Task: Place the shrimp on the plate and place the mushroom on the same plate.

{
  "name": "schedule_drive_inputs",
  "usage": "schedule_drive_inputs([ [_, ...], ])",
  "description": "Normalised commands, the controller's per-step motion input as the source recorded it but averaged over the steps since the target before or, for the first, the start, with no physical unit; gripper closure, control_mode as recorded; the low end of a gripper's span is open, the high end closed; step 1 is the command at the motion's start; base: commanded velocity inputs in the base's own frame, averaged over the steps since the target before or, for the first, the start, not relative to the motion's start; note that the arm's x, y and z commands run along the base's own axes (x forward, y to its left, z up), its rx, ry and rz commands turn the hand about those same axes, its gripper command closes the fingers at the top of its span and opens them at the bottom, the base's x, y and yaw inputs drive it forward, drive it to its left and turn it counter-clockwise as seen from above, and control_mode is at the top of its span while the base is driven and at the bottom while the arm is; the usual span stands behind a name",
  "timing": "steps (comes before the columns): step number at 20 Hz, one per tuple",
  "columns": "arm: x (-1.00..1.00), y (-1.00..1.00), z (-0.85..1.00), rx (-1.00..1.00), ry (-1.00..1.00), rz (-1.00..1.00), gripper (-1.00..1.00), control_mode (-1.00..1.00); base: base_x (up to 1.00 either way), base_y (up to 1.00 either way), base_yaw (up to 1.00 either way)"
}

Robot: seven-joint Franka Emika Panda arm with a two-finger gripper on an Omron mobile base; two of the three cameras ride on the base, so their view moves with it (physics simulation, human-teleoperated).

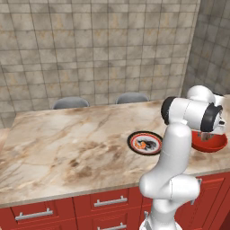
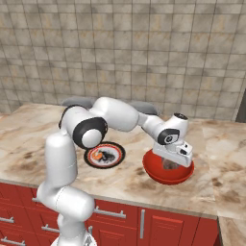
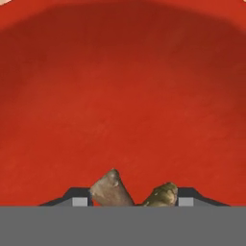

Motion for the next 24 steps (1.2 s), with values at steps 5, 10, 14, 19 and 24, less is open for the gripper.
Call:
schedule_drive_inputs([
  [5,-0.19,0.1,0.33,-0.01,-0.02,-0.04,1.0,-1.0,0.0,0.0,0.0],
  [10,-0.29,0.35,0.57,-0.02,0.0,-0.09,1.0,-1.0,0.0,0.0,0.0],
  [14,-0.18,0.59,0.46,-0.02,0.0,-0.07,1.0,-1.0,0.0,0.0,0.0],
  [19,0.0,0.77,0.37,-0.02,0.0,0.0,1.0,-1.0,0.0,0.0,0.0],
  [24,0.0,0.75,0.35,-0.01,-0.04,0.0,1.0,-1.0,0.0,0.0,0.0],
])
